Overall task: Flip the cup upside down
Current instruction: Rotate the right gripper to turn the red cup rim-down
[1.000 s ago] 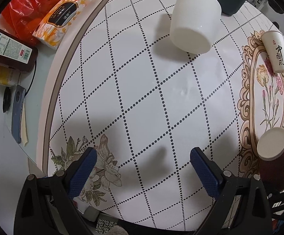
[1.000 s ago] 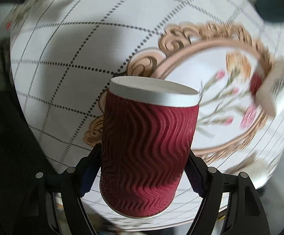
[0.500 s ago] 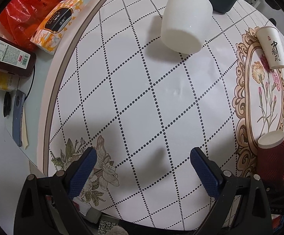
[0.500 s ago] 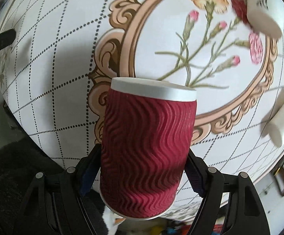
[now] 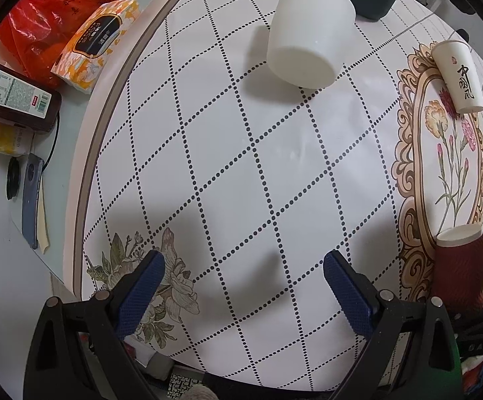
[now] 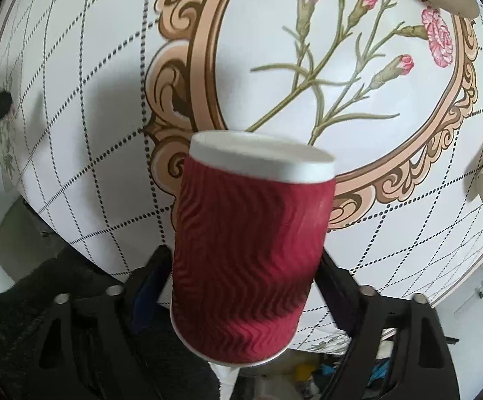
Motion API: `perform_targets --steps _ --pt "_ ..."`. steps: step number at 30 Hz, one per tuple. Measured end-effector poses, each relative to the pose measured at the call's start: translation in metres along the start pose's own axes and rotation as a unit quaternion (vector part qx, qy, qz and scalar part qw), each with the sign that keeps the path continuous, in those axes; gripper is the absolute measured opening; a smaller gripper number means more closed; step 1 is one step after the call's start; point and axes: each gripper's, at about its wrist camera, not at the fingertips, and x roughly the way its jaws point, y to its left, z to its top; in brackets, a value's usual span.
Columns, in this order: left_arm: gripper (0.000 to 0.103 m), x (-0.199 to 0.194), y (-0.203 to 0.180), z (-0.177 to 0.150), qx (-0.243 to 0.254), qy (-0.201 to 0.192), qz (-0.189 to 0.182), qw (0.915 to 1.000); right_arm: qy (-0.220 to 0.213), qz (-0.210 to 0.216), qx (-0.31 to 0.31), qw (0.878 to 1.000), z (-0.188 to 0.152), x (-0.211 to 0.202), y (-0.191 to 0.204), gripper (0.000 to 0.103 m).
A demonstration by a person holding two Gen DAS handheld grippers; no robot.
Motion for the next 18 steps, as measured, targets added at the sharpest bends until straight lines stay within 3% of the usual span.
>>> perform_targets --steps 4,6,13,15,18 --pt "0.097 -0.001 -0.002 -0.001 0.001 -0.001 0.0 1.0 -0.01 0.006 0.011 1.0 0.009 -0.013 -0.01 0.091" --pt "0.098 -0.001 -0.002 -0.001 0.002 -0.001 0.0 1.0 -0.014 0.004 0.013 1.0 0.012 -0.031 0.003 0.091" --pt "0.098 -0.001 -0.004 -0.003 0.004 0.0 0.0 1.0 -0.016 0.006 0.034 0.999 0.033 -0.038 -0.004 0.089" --pt "0.098 0.0 -0.003 -0.004 0.005 0.002 -0.001 1.0 -0.02 0.008 0.036 0.999 0.038 -0.033 0.002 0.071" --pt "0.097 0.002 -0.004 -0.004 0.007 0.006 -0.003 1.0 -0.03 0.007 0.038 0.999 0.044 -0.028 0.013 0.071"
